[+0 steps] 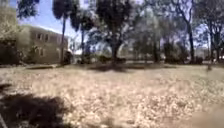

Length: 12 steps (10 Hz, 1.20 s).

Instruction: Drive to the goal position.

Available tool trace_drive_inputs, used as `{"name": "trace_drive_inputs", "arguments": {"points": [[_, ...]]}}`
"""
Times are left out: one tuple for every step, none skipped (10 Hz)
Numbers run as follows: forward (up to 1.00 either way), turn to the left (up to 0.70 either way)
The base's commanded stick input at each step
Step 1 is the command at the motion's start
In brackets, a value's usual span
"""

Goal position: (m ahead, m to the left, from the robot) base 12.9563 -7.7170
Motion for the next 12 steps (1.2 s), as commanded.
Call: {"name": "trace_drive_inputs", "arguments": {"points": [[0.70, 0.00], [0.70, 0.00], [0.70, 0.00], [0.70, 0.00], [0.70, 0.00], [0.70, 0.00], [0.70, 0.00], [0.70, 0.00], [0.70, 0.00], [0.70, 0.00], [0.70, 0.00], [0.70, 0.00]]}}
